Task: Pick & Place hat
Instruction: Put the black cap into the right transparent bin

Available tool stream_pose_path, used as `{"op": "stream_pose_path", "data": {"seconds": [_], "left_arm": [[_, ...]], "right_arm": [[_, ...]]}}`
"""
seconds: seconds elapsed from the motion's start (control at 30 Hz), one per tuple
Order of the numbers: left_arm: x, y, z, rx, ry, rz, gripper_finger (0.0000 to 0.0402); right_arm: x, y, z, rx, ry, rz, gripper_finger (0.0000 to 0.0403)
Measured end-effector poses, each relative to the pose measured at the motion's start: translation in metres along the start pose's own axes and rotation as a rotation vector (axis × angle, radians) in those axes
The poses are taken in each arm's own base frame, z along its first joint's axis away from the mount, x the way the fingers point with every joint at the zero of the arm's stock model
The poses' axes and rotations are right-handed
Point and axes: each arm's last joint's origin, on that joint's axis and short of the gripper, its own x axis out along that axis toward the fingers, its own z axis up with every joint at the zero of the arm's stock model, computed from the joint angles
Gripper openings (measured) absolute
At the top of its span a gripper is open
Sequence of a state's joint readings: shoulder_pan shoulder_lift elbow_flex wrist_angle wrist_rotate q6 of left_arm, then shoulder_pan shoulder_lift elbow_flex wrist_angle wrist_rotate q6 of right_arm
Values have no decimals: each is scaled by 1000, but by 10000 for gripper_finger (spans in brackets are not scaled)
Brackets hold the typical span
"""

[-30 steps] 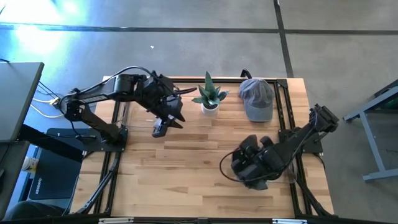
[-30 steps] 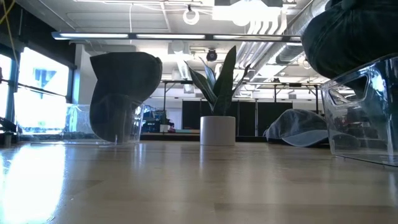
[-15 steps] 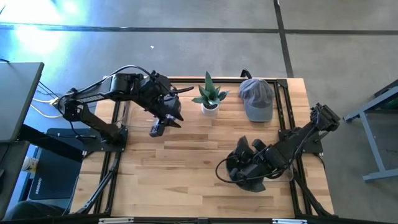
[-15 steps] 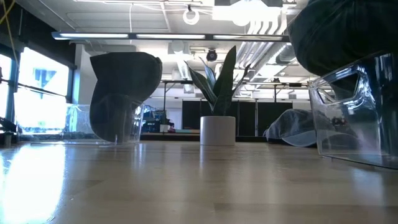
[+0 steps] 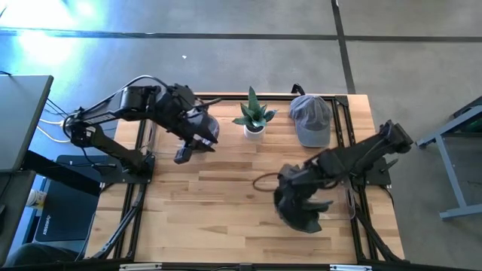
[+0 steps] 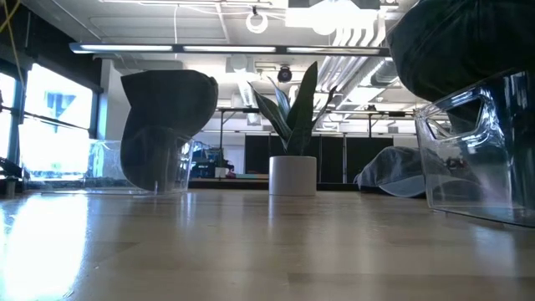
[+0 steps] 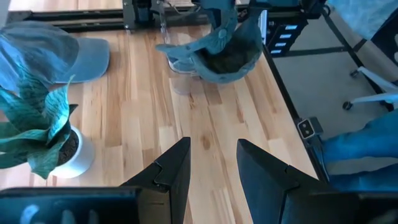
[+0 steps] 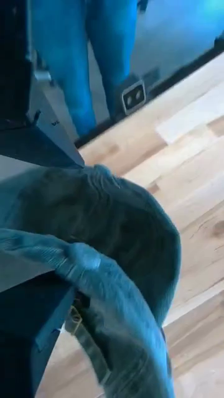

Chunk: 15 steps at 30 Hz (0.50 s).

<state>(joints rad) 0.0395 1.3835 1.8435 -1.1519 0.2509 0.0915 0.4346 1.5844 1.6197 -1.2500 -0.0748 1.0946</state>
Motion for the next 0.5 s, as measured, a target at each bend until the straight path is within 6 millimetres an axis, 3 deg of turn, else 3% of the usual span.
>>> {"op": "stream_pose_path", "data": {"seconds": [0.13,0.27,0.4,0.5], "left_arm": [[-2,0,-1,-10,0,8,126],[-11,-3,-2,-6,-15,13,126],[-15,-3,-6,-14,-2,33,126],[-16,-4,-5,-7,-10,35,126]], "right_arm": [[-20,1,11,30,13,81,267],[-34,21,18,-3,-46,255,266],[-29,49,19,-99,-140,374,256],[-15,63,14,-214,-151,389,245]]}}
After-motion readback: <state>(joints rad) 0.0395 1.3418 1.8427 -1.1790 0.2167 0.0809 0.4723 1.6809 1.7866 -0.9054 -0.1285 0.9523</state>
